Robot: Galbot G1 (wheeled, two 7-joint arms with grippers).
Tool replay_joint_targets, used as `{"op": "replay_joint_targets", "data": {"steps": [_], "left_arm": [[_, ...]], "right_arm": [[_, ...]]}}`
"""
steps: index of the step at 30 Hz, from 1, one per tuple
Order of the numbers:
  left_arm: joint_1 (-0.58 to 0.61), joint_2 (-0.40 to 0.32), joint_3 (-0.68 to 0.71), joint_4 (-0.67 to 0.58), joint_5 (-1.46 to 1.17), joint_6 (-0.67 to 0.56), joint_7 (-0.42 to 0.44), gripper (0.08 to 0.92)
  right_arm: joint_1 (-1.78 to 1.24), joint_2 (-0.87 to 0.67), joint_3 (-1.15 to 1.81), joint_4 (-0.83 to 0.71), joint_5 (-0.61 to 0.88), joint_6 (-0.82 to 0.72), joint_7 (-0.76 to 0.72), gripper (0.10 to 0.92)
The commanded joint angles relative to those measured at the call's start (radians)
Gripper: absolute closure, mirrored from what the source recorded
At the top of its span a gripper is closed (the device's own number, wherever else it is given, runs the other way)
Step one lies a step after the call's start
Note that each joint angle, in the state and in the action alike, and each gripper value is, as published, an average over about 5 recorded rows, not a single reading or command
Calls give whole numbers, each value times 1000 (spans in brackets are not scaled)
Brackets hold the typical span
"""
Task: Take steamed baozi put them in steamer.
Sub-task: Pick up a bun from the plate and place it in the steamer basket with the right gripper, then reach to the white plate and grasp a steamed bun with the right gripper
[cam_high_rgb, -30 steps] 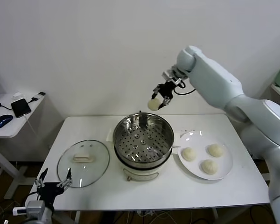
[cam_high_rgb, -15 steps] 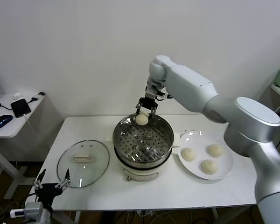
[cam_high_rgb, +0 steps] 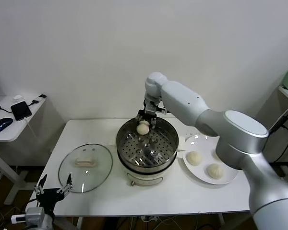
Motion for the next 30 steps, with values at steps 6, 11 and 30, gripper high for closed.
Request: {"op": "replay_joint_targets", "data": {"steps": [6, 11, 30], "left_arm": [[-13, -2, 1, 12, -1, 13, 6, 177], [-14, -3, 2, 14, 1, 19, 9, 177], [7, -1, 20, -13, -5, 23, 12, 177]], "right_arm": [[-20, 13, -41, -49, 88, 44, 16, 401], [34, -61, -73, 61, 297, -102, -137, 265], [102, -668, 101, 641, 543, -1089, -305, 203]]}}
